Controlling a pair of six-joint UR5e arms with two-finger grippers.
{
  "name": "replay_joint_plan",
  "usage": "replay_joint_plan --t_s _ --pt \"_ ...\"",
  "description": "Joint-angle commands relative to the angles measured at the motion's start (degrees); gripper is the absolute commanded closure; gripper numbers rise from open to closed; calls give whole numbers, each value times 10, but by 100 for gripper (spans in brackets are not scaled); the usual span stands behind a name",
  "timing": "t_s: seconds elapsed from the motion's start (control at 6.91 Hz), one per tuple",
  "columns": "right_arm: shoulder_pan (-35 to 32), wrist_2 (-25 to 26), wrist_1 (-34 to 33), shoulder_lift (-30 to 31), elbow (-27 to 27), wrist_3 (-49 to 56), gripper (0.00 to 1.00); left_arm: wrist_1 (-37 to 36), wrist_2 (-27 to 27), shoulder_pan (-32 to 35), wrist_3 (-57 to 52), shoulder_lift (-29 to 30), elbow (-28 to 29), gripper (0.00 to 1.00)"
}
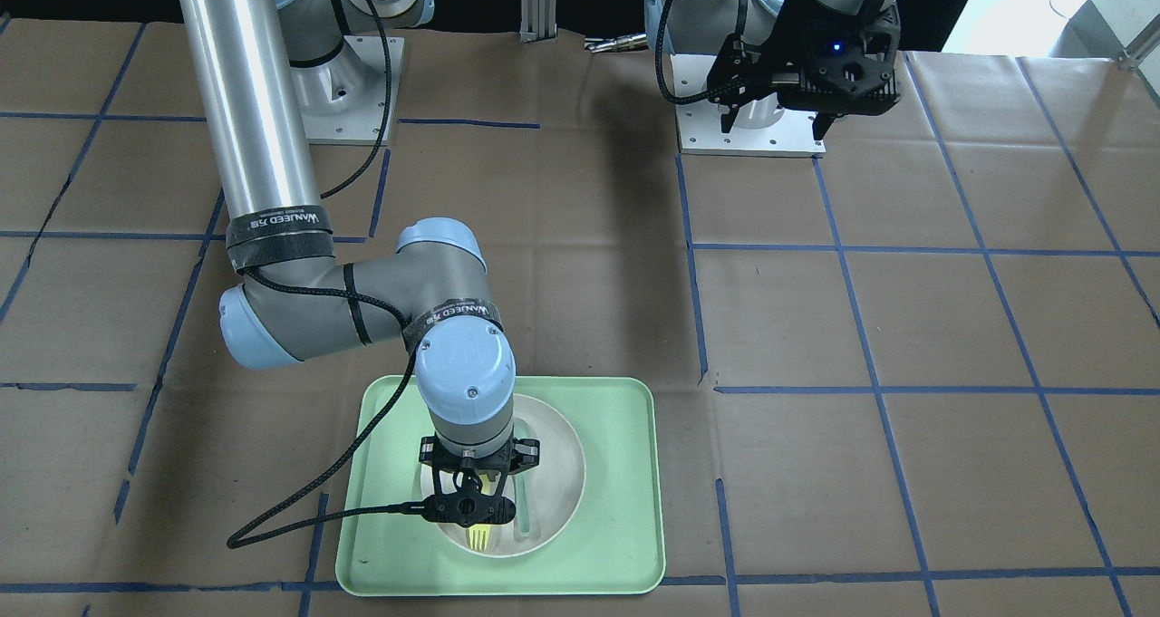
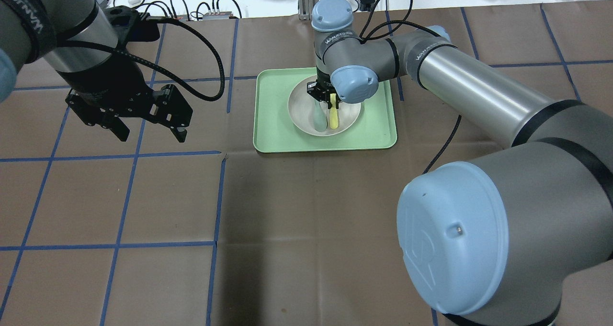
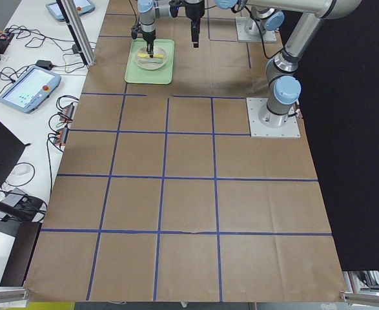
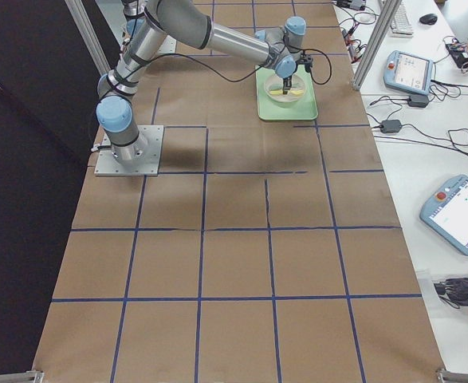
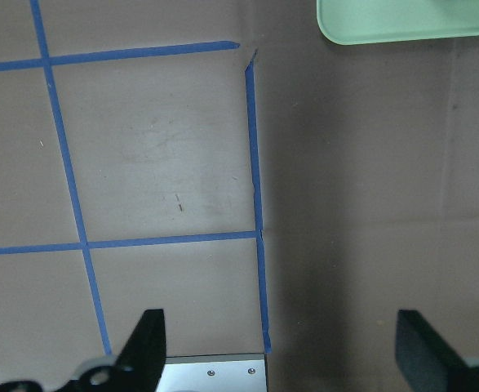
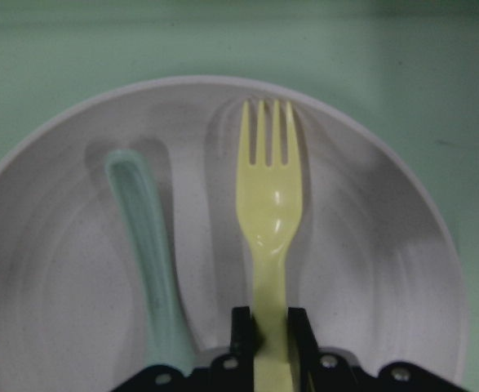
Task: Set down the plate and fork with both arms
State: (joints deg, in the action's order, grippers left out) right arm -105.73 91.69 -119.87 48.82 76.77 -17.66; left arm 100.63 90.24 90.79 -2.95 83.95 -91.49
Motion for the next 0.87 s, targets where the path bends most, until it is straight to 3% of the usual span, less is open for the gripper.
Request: replay_joint_plan --t_s 0.0,0.14,0.72 --pt "0 -4 27 14 -25 0 100 0 -1 0 1 0 0 0" --pt "1 -4 60 31 -32 1 100 0 -1 1 1 0 0 0" --pt "38 12 90 46 -19 25 100 0 -1 2 3 0 0 0"
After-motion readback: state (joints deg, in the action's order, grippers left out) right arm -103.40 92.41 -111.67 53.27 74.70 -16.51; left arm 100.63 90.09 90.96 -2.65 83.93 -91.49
